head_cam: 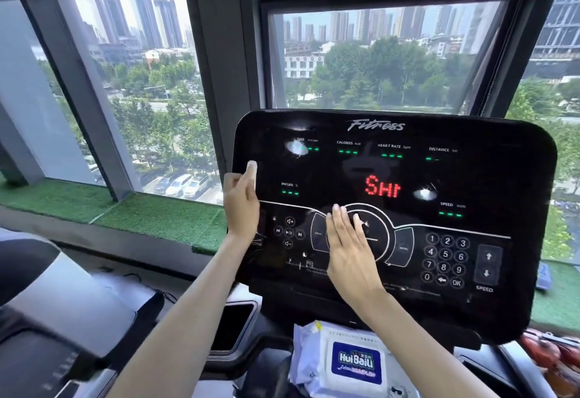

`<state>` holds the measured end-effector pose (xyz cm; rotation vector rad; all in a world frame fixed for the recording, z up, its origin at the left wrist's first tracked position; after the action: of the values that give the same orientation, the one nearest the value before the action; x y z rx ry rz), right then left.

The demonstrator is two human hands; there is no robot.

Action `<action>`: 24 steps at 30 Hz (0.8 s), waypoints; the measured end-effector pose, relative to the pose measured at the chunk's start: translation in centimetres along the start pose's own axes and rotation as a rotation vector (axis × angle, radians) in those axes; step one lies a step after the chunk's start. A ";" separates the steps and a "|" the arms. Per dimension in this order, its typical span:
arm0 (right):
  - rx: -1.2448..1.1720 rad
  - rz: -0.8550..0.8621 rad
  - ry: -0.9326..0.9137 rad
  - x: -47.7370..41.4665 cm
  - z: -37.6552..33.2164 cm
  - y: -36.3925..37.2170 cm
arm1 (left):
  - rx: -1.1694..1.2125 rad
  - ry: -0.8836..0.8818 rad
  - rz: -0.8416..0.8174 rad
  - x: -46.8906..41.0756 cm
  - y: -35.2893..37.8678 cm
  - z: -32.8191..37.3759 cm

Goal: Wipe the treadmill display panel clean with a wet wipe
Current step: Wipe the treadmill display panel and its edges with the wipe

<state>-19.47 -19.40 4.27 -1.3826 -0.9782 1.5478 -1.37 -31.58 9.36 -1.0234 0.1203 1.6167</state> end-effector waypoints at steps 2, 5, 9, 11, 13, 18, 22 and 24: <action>-0.008 0.004 0.014 -0.1 0.1 0.1 | -0.033 0.005 0.034 1.0 0.6 0.5; 0.012 0.001 0.000 -0.2 0.3 0.4 | -0.080 0.099 -0.022 3.2 2.0 1.6; 0.016 0.022 -0.019 -0.1 0.5 0.0 | -0.034 0.025 0.026 -0.1 0.4 1.0; 0.005 0.021 -0.020 0.0 0.5 -0.1 | -0.002 -0.034 0.069 -2.1 0.0 1.7; 0.003 0.021 -0.030 0.1 0.5 -0.3 | 0.011 -0.021 0.063 -3.5 0.4 3.2; 0.018 0.009 -0.031 -0.1 0.4 0.0 | -0.076 0.251 -0.104 -1.8 4.1 8.2; 0.032 0.006 -0.021 0.0 0.3 0.4 | -0.169 0.409 -0.337 5.3 7.0 8.2; 0.047 0.014 -0.034 0.1 0.4 0.3 | -0.211 0.486 -0.375 6.8 6.3 6.9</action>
<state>-19.88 -19.40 4.02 -1.3374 -0.9486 1.5996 -10.09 -24.58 6.38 -1.4932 0.0781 1.0353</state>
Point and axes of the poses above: each hand's wrist, its own x-axis away from the middle knuckle, its own y-axis out of the palm, z = x × y, the point moved 10 cm from there along -x, towards the middle knuckle, and after that the axes turned 13 degrees about -z, right-handed, at the moved point
